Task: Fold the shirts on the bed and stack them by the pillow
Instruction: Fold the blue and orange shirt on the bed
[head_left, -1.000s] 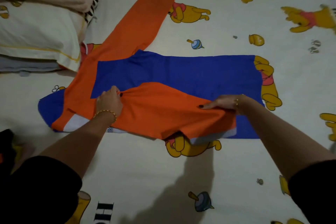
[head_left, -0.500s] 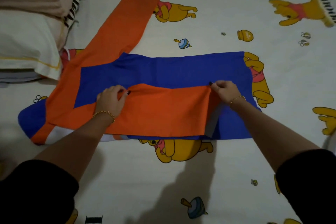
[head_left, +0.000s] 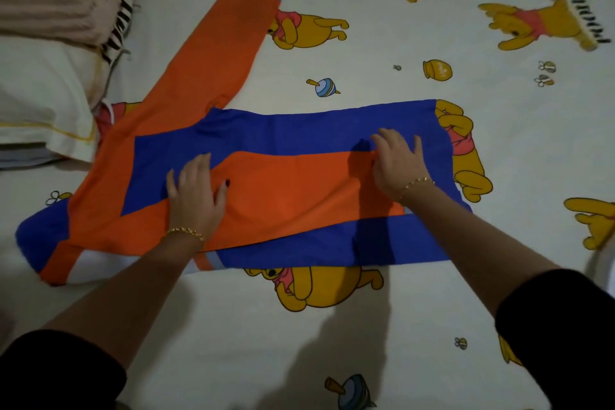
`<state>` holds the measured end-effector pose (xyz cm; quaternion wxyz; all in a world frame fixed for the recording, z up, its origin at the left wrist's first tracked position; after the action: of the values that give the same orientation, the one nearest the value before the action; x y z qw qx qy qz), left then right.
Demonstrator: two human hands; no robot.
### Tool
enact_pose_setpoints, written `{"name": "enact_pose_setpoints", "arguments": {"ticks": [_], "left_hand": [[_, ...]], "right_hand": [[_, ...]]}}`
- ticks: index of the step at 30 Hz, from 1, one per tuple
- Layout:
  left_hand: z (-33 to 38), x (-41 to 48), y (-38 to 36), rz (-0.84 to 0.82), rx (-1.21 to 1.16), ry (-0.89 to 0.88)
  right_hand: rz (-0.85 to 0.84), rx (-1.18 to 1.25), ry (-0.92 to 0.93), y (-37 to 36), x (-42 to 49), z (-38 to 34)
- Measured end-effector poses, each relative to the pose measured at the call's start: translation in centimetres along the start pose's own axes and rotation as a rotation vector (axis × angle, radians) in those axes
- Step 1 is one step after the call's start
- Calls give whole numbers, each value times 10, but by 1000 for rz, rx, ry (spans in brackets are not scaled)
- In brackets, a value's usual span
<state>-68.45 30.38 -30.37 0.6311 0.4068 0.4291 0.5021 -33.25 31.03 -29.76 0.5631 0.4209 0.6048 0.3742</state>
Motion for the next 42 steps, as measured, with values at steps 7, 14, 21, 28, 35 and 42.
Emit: {"name": "enact_pose_setpoints", "arguments": {"ticks": [7,14,21,28,35,42], "left_hand": [[24,-58,-62,-345,449,-481],[13,-53,-60,-315,504,-388],[19,-77,-65,-306,499,-450],[-30,-98,-63,-345,563,-412],[-59,-95,-55,-300,520,-209],[-57,-178,-67,-365,534,-202]], "right_hand": [[-108,-110,280,-74,-61,-43],[-86,-91,53,-73,-46,-8],[-72,-101,33,-82,-92,9],[-184,-209,243,-117,-116,-35],[-178,-140,32,-127,-105,-16],[-311,-252,42,-139,-186,-19]]}}
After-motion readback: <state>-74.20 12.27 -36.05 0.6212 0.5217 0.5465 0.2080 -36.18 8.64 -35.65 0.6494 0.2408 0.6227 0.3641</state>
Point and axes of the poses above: each hand's wrist, its own x-axis towards the middle knuckle, its own y-axis out of the back of the hand, z = x × y, the point moved 9 cm from there along x, towards the middle knuckle, and after that the axes turned 14 degrees about -z, right-handed, at the moved point
